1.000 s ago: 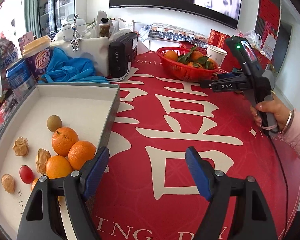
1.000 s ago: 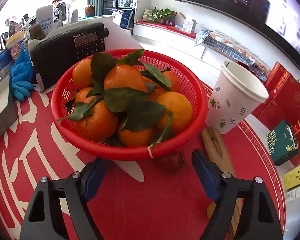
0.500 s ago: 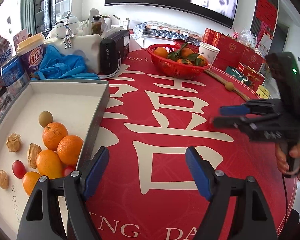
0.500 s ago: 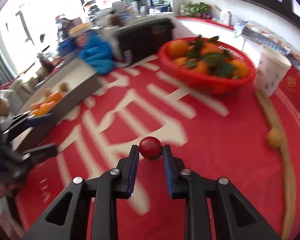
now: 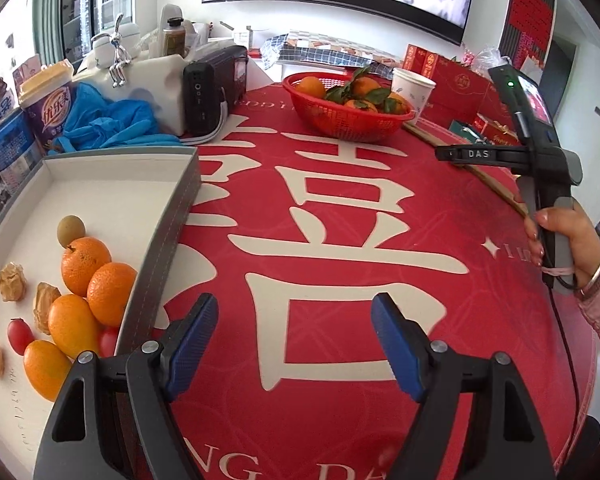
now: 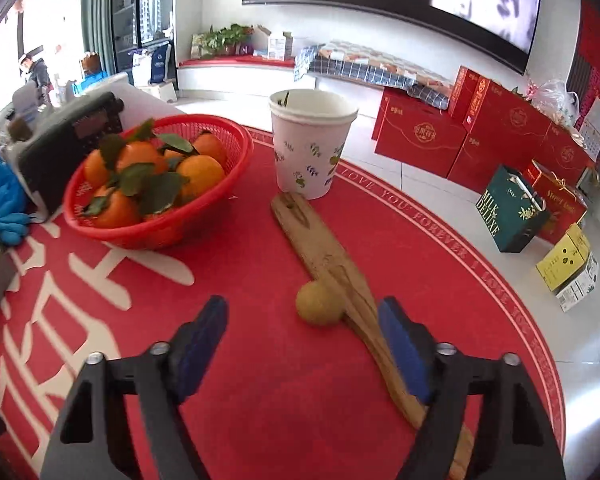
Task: Organize fruits
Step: 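Close the right tool around the kiwi on the tablecloth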
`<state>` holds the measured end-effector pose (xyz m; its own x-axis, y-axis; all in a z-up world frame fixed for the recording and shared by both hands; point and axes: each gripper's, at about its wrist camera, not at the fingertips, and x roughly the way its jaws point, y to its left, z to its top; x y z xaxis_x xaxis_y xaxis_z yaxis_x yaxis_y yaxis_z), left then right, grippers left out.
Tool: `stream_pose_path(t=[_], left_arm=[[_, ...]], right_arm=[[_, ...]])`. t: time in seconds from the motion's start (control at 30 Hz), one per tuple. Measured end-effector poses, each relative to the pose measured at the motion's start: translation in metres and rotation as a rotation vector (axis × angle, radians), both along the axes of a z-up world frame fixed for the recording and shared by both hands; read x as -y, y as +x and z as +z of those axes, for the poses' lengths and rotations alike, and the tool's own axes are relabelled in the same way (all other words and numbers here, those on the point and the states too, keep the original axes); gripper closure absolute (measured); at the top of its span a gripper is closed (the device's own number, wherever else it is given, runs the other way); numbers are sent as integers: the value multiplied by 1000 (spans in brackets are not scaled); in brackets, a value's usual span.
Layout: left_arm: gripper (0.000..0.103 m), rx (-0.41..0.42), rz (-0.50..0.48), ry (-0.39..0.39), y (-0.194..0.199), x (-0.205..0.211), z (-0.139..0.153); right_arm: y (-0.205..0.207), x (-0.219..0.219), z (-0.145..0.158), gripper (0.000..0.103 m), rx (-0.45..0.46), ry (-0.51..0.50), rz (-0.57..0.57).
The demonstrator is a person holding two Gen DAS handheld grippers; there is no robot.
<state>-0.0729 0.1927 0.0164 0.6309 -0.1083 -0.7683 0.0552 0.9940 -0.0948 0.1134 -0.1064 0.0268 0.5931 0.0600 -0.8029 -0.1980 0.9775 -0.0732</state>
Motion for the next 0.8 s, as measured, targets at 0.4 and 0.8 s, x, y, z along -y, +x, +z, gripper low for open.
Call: stream_pose_path(t=[0.4,0.8], left_arm=[[20,17,31,-77,1,-10,3],[20,128,7,-30,-7,7,16]], right_arm=[[-62,-20,0,73,-99,168,-8],[-174,-15,-3,73,-63,264,-37]])
